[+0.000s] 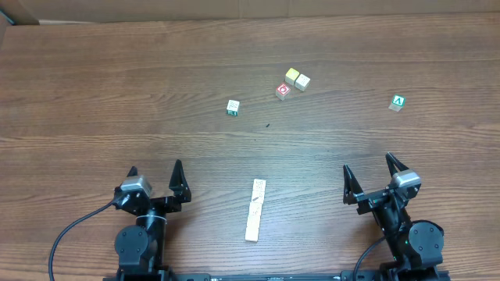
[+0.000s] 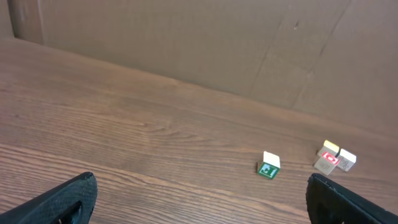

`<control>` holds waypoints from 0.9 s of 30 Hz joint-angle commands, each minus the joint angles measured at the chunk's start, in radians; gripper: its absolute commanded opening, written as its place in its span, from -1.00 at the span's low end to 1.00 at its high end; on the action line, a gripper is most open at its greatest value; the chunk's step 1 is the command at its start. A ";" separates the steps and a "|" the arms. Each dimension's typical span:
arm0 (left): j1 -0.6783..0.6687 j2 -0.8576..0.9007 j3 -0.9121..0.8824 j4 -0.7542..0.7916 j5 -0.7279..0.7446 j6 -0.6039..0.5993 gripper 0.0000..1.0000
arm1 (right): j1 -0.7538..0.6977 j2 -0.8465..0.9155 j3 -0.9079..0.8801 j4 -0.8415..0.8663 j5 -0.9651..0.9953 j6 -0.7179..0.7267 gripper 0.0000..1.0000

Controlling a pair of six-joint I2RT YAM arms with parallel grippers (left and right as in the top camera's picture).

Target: Flip 5 blocks

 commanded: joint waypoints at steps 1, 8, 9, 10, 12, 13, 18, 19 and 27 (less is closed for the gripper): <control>0.011 -0.011 -0.004 0.000 -0.002 0.060 1.00 | -0.005 -0.012 -0.011 0.004 0.006 -0.003 1.00; 0.011 -0.011 -0.003 0.000 0.008 0.124 1.00 | -0.005 -0.012 -0.011 0.004 0.006 -0.003 1.00; 0.011 -0.011 -0.003 0.000 0.008 0.151 0.99 | -0.005 -0.012 -0.011 0.004 0.006 -0.003 1.00; 0.011 -0.011 -0.003 0.000 0.008 0.190 1.00 | -0.005 -0.012 -0.011 0.004 0.006 -0.003 1.00; 0.011 -0.011 -0.004 0.000 0.008 0.260 1.00 | -0.005 -0.012 -0.011 0.004 0.006 -0.003 1.00; 0.011 -0.011 -0.003 0.000 0.008 0.280 1.00 | -0.005 -0.012 -0.011 0.004 0.006 -0.003 1.00; 0.011 -0.011 -0.003 0.000 0.005 0.332 0.99 | -0.005 -0.012 -0.011 0.004 0.006 -0.003 1.00; 0.011 -0.011 -0.003 0.000 0.005 0.332 0.99 | -0.005 -0.012 -0.011 0.004 0.006 -0.003 1.00; 0.010 -0.011 -0.003 0.001 0.005 0.332 1.00 | -0.005 -0.012 -0.011 0.004 0.006 -0.003 1.00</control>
